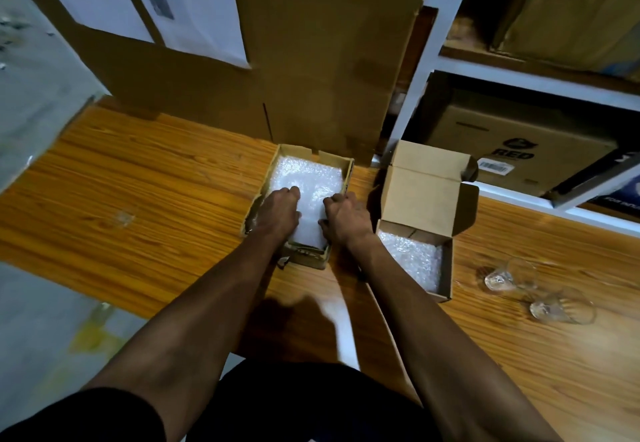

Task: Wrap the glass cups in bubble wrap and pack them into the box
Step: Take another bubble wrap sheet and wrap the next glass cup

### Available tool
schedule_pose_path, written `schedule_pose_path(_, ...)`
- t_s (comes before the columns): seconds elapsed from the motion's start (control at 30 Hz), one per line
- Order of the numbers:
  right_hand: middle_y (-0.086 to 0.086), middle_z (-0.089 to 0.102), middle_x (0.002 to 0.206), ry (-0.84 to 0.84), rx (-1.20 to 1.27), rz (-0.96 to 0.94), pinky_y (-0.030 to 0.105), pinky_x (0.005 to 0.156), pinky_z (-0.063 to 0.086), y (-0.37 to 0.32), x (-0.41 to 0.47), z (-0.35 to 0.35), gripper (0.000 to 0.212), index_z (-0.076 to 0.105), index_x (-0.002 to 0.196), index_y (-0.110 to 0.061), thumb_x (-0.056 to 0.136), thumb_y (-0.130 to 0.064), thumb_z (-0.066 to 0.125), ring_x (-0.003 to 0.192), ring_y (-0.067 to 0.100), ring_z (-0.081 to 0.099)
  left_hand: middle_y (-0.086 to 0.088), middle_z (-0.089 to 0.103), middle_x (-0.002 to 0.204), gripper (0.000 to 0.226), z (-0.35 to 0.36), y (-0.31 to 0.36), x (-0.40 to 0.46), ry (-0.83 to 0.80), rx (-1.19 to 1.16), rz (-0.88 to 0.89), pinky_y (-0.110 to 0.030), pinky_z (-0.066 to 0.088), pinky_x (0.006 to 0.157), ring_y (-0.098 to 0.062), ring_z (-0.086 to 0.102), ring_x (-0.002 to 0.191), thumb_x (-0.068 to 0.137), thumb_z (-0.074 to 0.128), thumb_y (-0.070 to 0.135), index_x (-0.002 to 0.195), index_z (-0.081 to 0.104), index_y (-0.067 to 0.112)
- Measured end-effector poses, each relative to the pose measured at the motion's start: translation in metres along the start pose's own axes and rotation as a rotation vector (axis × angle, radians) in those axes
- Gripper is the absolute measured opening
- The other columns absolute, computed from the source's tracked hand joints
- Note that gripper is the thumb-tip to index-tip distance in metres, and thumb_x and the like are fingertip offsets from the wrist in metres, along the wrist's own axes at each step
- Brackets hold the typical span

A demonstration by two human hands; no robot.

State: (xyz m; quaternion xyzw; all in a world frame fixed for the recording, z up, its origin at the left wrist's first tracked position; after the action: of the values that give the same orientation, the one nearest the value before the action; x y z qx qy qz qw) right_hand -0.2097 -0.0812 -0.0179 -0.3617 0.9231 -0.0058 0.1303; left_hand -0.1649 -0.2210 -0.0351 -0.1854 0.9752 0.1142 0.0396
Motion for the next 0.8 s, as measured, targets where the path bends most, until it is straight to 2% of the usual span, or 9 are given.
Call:
schedule_pose_path(0.1,0.01,0.057,0.14,0.015,0.008,0.018,0.046,0.103,0.047,-0.002,0.0,0.002,0.047,0.054,0.137,-0.015,0.101,-0.044,0.058,0.135,0.034,0.044,-0.014,0.07,0.12,0.027,0.002,-0.001,0.002,0.03,-0.021,-0.002,-0.041,0.049,0.09,-0.035,0.064,0.117,0.097,0.063,0.014,0.123,0.06,0.015)
schedule_pose_path(0.2,0.011,0.058,0.139,0.085,0.114,0.048,0.044,0.1,0.047,-0.001,-0.003,-0.002,0.047,0.053,0.138,-0.014,0.1,-0.042,0.059,0.131,0.035,0.047,-0.012,0.07,0.121,0.03,-0.001,-0.005,0.001,0.05,-0.12,-0.04,-0.04,0.05,0.089,-0.035,0.065,0.115,0.096,0.058,0.012,0.124,0.065,0.019)
schedule_pose_path(0.33,0.011,0.059,0.141,0.222,0.442,0.165,0.045,0.1,0.048,0.009,-0.006,-0.005,0.058,0.048,0.146,-0.014,0.097,-0.039,0.066,0.13,0.036,0.051,-0.011,0.068,0.118,0.029,-0.009,-0.015,-0.002,0.114,-0.304,-0.06,-0.04,0.054,0.086,-0.034,0.064,0.106,0.091,0.06,0.021,0.119,0.069,0.02)
schedule_pose_path(0.43,0.006,0.065,0.138,0.274,0.746,0.314,0.042,0.101,0.049,0.018,-0.002,-0.008,0.064,0.048,0.148,-0.014,0.096,-0.044,0.069,0.13,0.032,0.056,-0.013,0.067,0.11,0.025,-0.016,-0.02,-0.005,0.179,-0.411,-0.042,-0.036,0.051,0.083,-0.032,0.063,0.1,0.09,0.063,0.018,0.113,0.071,0.015)
schedule_pose_path(0.63,0.013,0.067,0.136,0.254,0.994,0.448,0.04,0.103,0.05,0.012,0.007,-0.009,0.077,0.053,0.145,-0.005,0.096,-0.063,0.061,0.129,0.033,0.06,-0.002,0.065,0.105,0.02,-0.031,-0.024,-0.018,0.279,-0.562,-0.045,-0.027,0.043,0.079,-0.019,0.059,0.094,0.089,0.067,0.013,0.108,0.071,0.015)
schedule_pose_path(0.7,0.01,0.069,0.133,0.235,1.13,0.528,0.04,0.104,0.051,0.014,0.013,-0.005,0.072,0.056,0.143,-0.007,0.094,-0.058,0.067,0.124,0.031,0.063,0.003,0.06,0.102,0.017,-0.03,-0.024,-0.022,0.255,-0.57,0.014,-0.028,0.045,0.078,-0.015,0.058,0.092,0.09,0.067,0.012,0.106,0.07,0.016)
schedule_pose_path(0.8,0.004,0.071,0.119,0.243,1.341,0.54,0.044,0.101,0.056,0.018,0.016,0.0,0.042,0.063,0.128,-0.016,0.092,-0.032,0.079,0.109,0.025,0.069,0.005,0.058,0.106,0.019,-0.026,-0.026,-0.027,0.199,-0.578,0.062,-0.027,0.047,0.082,-0.012,0.058,0.097,0.09,0.071,0.012,0.108,0.07,0.018)
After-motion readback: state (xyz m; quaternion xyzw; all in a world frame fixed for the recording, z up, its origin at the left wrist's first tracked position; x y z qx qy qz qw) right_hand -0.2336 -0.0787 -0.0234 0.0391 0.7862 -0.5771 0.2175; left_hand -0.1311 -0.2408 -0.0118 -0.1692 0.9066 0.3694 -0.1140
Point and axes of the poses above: each hand's wrist, its own x-axis towards the middle knuckle, its own z-axis out of the palm, y = z × x, the point moved 6 cm from there along x, towards the middle knuckle
